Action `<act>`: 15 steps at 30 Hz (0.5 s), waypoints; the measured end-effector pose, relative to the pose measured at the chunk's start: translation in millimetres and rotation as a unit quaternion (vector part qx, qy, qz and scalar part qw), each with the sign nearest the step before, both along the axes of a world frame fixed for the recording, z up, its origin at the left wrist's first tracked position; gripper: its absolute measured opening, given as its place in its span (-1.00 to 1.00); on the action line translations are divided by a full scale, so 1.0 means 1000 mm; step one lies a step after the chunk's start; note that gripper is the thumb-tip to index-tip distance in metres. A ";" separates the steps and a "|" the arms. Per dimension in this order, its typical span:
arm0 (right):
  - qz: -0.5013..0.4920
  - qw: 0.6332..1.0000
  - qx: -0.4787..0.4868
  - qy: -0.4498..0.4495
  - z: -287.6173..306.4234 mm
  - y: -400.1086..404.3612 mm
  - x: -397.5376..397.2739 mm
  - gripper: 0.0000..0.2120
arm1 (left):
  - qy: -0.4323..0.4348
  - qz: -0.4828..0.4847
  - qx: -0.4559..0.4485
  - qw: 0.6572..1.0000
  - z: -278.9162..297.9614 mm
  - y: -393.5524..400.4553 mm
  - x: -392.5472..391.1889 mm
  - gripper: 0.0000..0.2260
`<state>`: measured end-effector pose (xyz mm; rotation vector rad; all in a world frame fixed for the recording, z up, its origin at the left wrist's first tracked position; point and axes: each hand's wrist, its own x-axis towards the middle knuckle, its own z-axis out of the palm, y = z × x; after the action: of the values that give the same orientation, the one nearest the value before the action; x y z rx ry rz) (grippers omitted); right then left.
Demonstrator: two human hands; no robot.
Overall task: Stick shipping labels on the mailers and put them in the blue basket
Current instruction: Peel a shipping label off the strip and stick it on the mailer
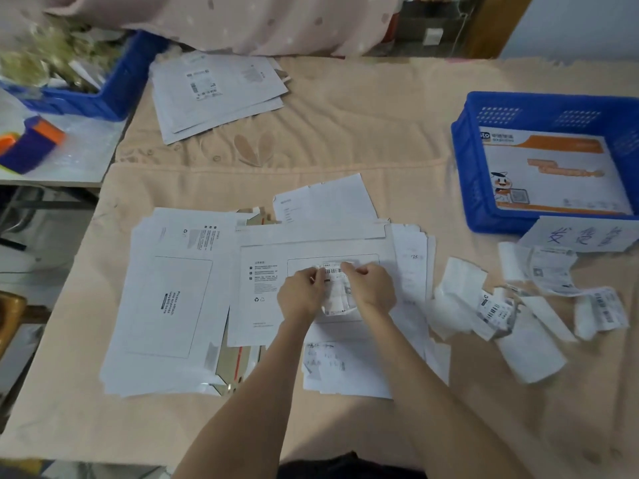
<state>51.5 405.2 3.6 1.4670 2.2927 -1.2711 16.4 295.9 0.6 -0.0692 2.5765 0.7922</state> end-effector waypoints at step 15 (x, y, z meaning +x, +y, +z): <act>0.052 0.989 0.137 0.008 -0.022 0.004 -0.018 -0.70 | 0.047 -0.024 -0.082 0.995 -0.008 0.016 -0.016 -0.66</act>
<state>33.6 409.4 -18.5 1.3933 2.6011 -0.9744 0.1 311.4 -7.8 -0.0194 2.7168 0.5778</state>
